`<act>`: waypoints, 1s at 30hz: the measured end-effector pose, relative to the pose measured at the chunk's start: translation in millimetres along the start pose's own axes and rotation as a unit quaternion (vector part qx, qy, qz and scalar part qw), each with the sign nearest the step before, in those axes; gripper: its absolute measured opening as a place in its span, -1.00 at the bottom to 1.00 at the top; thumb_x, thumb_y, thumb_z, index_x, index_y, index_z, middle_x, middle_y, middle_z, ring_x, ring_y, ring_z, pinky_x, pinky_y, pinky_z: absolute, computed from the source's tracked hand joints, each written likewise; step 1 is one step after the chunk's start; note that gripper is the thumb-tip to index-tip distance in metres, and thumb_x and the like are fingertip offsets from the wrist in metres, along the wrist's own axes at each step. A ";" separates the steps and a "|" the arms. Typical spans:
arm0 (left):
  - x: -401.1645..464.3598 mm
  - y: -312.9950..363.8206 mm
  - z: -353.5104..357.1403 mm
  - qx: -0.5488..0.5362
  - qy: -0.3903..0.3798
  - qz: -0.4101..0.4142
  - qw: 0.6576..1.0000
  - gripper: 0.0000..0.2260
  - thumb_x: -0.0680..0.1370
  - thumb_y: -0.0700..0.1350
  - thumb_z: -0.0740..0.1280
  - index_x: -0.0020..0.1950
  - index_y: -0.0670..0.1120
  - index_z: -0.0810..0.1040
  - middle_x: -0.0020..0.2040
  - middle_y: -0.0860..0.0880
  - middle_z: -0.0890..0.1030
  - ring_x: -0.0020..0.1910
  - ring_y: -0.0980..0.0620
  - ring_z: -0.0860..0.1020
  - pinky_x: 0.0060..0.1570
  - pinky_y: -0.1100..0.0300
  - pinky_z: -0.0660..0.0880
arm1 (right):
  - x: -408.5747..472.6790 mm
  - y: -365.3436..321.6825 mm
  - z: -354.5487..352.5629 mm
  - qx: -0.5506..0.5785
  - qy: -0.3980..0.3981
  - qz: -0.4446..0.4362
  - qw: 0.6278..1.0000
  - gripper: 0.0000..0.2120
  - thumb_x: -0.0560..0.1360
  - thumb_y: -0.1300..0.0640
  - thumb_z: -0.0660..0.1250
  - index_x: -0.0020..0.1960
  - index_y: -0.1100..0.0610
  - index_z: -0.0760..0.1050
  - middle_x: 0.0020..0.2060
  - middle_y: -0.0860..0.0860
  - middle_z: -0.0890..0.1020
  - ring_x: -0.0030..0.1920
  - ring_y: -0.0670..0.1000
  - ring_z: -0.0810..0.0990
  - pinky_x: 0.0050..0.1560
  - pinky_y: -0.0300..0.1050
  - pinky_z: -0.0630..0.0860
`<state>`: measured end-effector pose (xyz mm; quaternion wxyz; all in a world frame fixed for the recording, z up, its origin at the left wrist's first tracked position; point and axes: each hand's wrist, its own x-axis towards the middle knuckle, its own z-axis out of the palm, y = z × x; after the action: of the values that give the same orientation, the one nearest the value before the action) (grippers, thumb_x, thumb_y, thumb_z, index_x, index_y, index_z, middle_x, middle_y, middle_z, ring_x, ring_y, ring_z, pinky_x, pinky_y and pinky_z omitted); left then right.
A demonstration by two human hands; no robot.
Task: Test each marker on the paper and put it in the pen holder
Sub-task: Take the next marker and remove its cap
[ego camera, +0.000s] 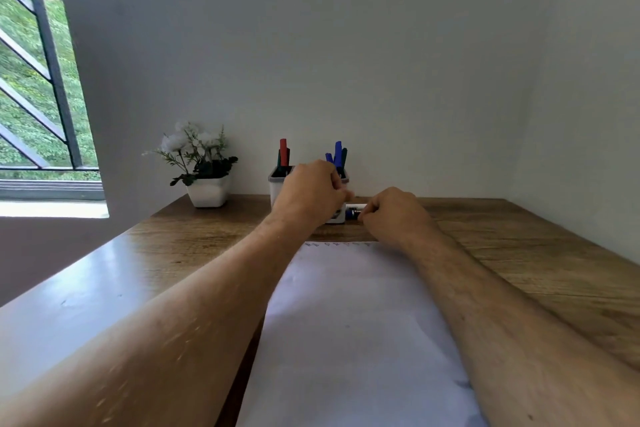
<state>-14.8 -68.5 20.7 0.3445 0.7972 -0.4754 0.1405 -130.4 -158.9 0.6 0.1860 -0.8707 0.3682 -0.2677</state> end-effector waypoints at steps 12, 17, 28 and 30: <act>-24.6 -1.4 10.2 0.020 -0.062 -0.031 0.997 -0.84 0.53 0.04 0.43 -0.13 -0.03 0.62 -0.20 0.00 0.64 -0.19 0.02 0.60 -0.10 0.07 0.61 | -12.7 -9.0 -14.3 0.003 -0.009 -0.046 0.999 -0.78 0.49 0.21 0.35 0.06 0.06 0.71 0.02 0.04 0.72 0.01 0.02 0.65 -0.01 -0.14 0.56; -25.0 -7.6 11.6 0.006 -0.084 -0.051 0.995 -0.82 0.53 0.05 0.42 -0.01 -0.05 0.65 -0.12 -0.03 0.67 -0.14 -0.01 0.61 0.02 0.00 0.62 | 1.1 -11.1 -27.7 -0.051 -0.032 -0.055 0.997 -0.71 0.47 0.29 0.30 0.12 0.11 0.67 0.07 0.06 0.68 0.01 0.02 0.60 -0.02 -0.13 0.51; -16.6 -13.9 21.6 0.012 -0.113 -0.044 0.993 -0.81 0.51 0.12 0.43 -0.13 0.01 0.62 -0.19 0.02 0.63 -0.18 0.05 0.57 -0.13 0.16 0.51 | 46.5 -16.0 -4.6 -0.229 -0.114 -0.038 0.966 -0.61 0.54 0.22 0.30 0.37 0.13 0.49 0.27 0.11 0.57 0.21 0.12 0.55 0.24 0.04 0.52; -15.4 -18.4 21.6 -0.009 -0.092 -0.053 0.994 -0.82 0.52 0.11 0.42 -0.16 0.01 0.60 -0.21 0.03 0.62 -0.19 0.07 0.57 -0.15 0.17 0.51 | 49.1 -14.5 2.3 -0.253 -0.130 -0.039 0.958 -0.61 0.57 0.18 0.29 0.39 0.14 0.45 0.29 0.12 0.54 0.23 0.12 0.54 0.23 0.01 0.51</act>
<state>-9.1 -67.4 -11.0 0.3137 0.8275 -0.4637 0.0441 -92.4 -185.3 22.5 -0.0051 -0.9301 0.3628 -0.0574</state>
